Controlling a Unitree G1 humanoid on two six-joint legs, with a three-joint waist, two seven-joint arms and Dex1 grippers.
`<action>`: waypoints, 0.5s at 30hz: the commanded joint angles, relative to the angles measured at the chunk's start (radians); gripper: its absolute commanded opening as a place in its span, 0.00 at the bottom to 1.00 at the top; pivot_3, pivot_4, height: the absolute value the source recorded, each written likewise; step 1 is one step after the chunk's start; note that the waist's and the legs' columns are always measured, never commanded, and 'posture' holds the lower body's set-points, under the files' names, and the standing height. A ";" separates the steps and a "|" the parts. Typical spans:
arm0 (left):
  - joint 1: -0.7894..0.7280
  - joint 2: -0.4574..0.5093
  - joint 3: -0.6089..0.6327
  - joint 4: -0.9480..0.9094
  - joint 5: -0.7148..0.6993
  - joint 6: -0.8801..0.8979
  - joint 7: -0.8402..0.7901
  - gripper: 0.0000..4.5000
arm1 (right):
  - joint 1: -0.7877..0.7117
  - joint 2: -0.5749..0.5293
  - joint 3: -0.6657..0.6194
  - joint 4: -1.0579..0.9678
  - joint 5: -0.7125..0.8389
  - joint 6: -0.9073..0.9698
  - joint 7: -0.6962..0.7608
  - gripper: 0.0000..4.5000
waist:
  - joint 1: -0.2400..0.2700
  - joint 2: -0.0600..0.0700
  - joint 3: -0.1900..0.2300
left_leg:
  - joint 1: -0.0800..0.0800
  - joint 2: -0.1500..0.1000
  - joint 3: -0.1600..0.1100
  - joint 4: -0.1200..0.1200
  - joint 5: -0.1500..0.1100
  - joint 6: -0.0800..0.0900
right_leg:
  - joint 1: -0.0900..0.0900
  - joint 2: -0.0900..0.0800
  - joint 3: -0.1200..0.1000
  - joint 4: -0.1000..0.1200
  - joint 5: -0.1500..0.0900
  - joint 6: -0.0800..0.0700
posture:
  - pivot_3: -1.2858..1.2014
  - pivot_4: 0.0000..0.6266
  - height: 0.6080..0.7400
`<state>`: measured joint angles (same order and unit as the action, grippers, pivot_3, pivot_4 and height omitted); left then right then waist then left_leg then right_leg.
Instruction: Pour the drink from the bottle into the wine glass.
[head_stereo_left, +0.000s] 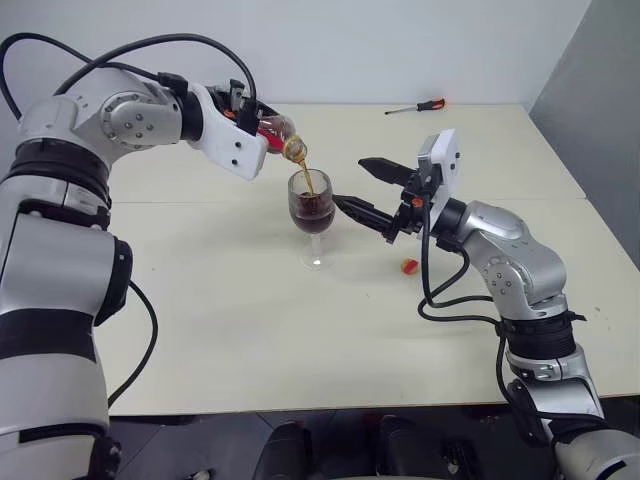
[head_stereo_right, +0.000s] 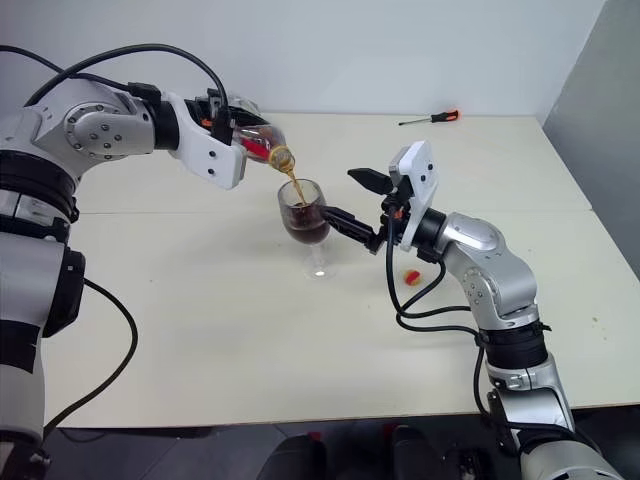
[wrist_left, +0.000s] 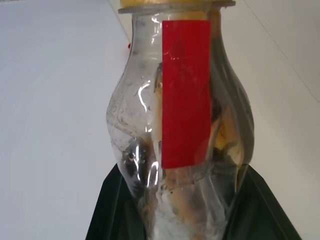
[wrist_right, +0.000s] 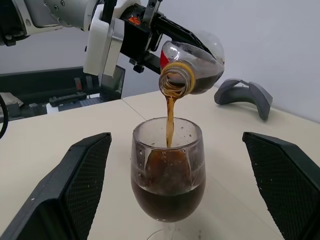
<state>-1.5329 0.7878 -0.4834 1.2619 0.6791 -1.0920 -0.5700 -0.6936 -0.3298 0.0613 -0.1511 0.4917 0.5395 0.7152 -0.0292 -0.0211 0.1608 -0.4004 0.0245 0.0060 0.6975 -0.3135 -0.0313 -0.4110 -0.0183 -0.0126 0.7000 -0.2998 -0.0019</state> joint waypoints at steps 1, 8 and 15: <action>0.008 0.000 0.051 -0.011 -0.079 0.006 -0.040 0.28 | -0.025 -0.005 -0.018 -0.010 -0.001 -0.022 0.003 1.00 | 0.000 0.000 0.000 | 0.000 0.000 0.000 0.000 0.000 0.000 | 0.000 0.000 0.000 0.000 0.000 0.000 | 0.52 0.24 1.00; 0.055 -0.022 0.114 -0.031 -0.198 0.057 -0.152 0.28 | -0.029 -0.004 -0.016 0.002 -0.005 -0.027 0.004 1.00 | -0.001 0.000 0.000 | 0.000 0.000 0.000 0.001 0.000 0.000 | 0.000 0.000 0.000 0.000 0.000 0.000 | 0.52 0.24 1.00; 0.111 -0.048 0.189 -0.061 -0.321 0.139 -0.267 0.28 | -0.033 -0.003 -0.015 0.008 -0.009 -0.031 0.008 1.00 | -0.002 0.000 0.000 | 0.000 0.000 0.000 0.001 0.000 0.000 | 0.000 0.000 0.000 0.001 0.000 0.000 | 0.52 0.24 1.00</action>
<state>-1.4134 0.7393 -0.3356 1.2424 0.4140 -0.9678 -0.8172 -0.6986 -0.3313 0.0614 -0.1257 0.4838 0.5336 0.7175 -0.0310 -0.0211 0.1607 -0.4004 0.0246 0.0059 0.6986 -0.3134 -0.0314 -0.4111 -0.0185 -0.0127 0.7009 -0.2998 -0.0019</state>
